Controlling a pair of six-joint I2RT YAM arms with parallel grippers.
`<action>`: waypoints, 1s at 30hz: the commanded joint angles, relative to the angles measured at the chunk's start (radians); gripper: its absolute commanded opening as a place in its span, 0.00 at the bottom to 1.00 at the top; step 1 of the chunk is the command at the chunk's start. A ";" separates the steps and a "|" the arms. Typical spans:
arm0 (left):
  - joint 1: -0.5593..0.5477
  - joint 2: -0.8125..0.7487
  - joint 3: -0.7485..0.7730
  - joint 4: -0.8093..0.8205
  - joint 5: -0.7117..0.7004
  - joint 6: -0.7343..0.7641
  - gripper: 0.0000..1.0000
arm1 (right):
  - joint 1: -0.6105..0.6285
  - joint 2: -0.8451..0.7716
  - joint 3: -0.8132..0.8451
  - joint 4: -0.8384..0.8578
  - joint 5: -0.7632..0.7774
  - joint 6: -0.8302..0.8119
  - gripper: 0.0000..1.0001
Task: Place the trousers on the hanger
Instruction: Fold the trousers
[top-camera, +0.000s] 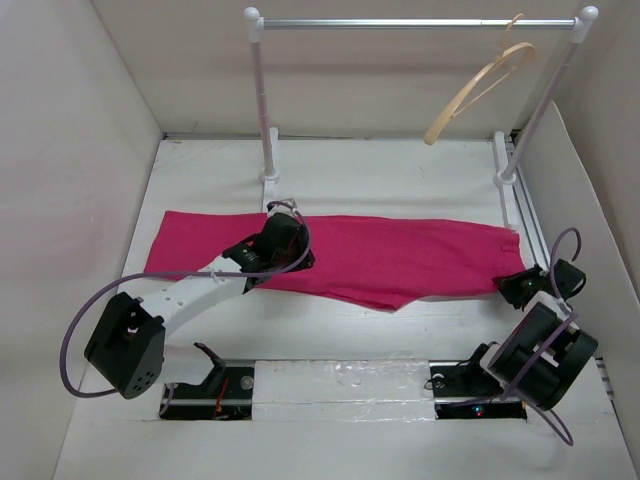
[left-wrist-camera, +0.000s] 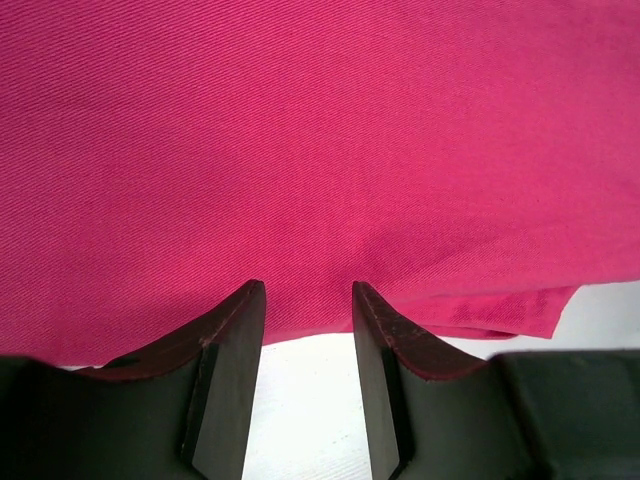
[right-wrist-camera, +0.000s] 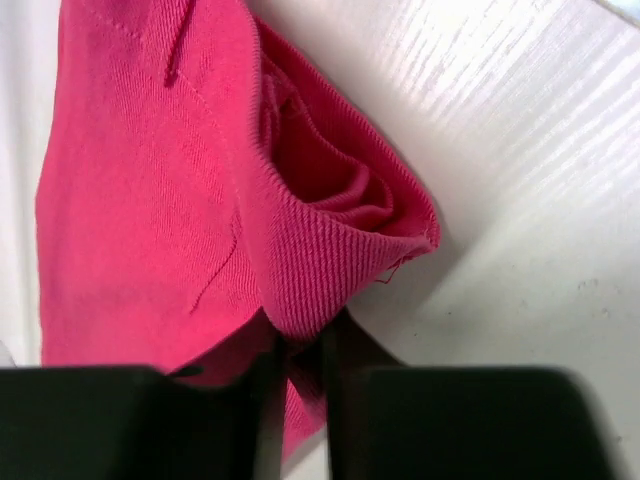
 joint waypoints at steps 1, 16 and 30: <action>0.000 -0.019 0.005 -0.016 -0.032 0.022 0.36 | 0.015 -0.014 0.068 0.000 0.027 -0.061 0.07; -0.317 0.245 0.178 0.053 0.032 0.042 0.20 | 0.105 -0.362 0.792 -0.495 0.118 -0.342 0.00; -0.560 0.631 0.552 0.118 0.081 -0.022 0.20 | 0.412 -0.284 0.919 -0.543 0.073 -0.434 0.00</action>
